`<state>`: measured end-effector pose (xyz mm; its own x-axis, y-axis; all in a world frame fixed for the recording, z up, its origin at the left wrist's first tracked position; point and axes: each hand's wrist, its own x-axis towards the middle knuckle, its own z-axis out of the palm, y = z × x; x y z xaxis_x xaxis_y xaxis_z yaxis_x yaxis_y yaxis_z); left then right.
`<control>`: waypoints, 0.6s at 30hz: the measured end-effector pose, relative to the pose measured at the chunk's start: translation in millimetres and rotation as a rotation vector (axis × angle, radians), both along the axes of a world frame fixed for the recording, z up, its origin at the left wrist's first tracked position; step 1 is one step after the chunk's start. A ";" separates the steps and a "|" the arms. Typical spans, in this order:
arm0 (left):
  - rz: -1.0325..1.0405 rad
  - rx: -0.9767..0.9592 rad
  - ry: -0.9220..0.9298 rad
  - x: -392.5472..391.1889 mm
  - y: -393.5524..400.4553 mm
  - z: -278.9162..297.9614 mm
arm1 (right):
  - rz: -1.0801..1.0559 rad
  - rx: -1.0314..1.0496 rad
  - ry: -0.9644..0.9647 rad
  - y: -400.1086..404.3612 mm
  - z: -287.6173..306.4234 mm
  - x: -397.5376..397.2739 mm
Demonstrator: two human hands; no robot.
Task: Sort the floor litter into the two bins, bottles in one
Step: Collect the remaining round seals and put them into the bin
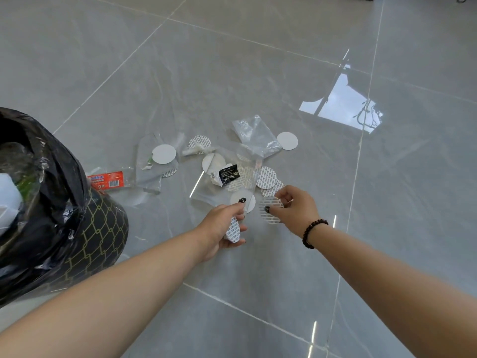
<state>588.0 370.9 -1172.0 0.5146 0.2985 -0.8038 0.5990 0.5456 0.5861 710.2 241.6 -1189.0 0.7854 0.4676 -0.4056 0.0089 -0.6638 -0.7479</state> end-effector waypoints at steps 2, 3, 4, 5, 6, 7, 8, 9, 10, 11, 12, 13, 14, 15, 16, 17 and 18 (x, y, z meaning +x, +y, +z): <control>-0.026 -0.051 -0.017 -0.6 -1.8 -1.3 | -0.063 0.225 0.274 2.4 14.9 -12.4; -0.043 -0.081 -0.031 -0.2 -2.5 -0.9 | -0.025 0.264 0.332 2.9 20.1 -17.9; -0.052 -0.098 -0.043 0.2 -3.3 -0.4 | 0.032 0.259 0.335 3.1 24.3 -21.4; -0.043 -0.095 -0.055 0.9 -4.1 0.2 | 0.077 0.243 0.312 3.9 27.1 -22.7; -0.018 -0.076 -0.063 1.4 -5.0 0.2 | 0.078 0.225 0.277 4.7 28.2 -20.7; 0.012 -0.058 -0.067 1.7 -5.9 -0.1 | 0.030 0.219 0.256 6.0 28.3 -15.4; 0.032 -0.052 -0.071 1.4 -6.9 -0.4 | -0.046 0.220 0.251 7.1 27.6 -7.6; 0.039 -0.059 -0.081 0.4 -7.8 -0.3 | -0.122 0.218 0.247 8.3 25.2 1.5; 0.030 -0.068 -0.093 -1.5 -8.6 0.0 | -0.185 0.196 0.226 9.4 21.4 10.5; 0.007 -0.072 -0.109 -3.8 -9.4 1.3 | -0.218 0.138 0.168 10.5 16.2 19.5; -0.021 -0.069 -0.124 -5.9 -9.8 2.3 | -0.218 0.060 0.094 12.8 9.6 28.4; -0.041 -0.067 -0.137 -7.5 -10.3 3.4 | -0.190 -0.031 0.024 15.7 3.7 35.6; -0.051 -0.066 -0.144 -9.5 -10.7 4.5 | -0.135 -0.125 -0.031 19.5 -2.1 40.5; -0.053 -0.067 -0.146 -10.7 -11.0 5.2 | -0.058 -0.213 -0.076 23.5 -6.3 42.9; -0.048 -0.066 -0.141 -11.9 -11.1 5.2 | 0.020 -0.291 -0.116 28.4 -10.1 43.1; -0.039 -0.059 -0.130 -13.0 -10.8 5.1 | 0.085 -0.354 -0.152 33.3 -13.5 42.2; -0.033 -0.049 -0.117 -13.9 -10.2 4.4 | 0.130 -0.394 -0.186 37.4 -16.6 41.0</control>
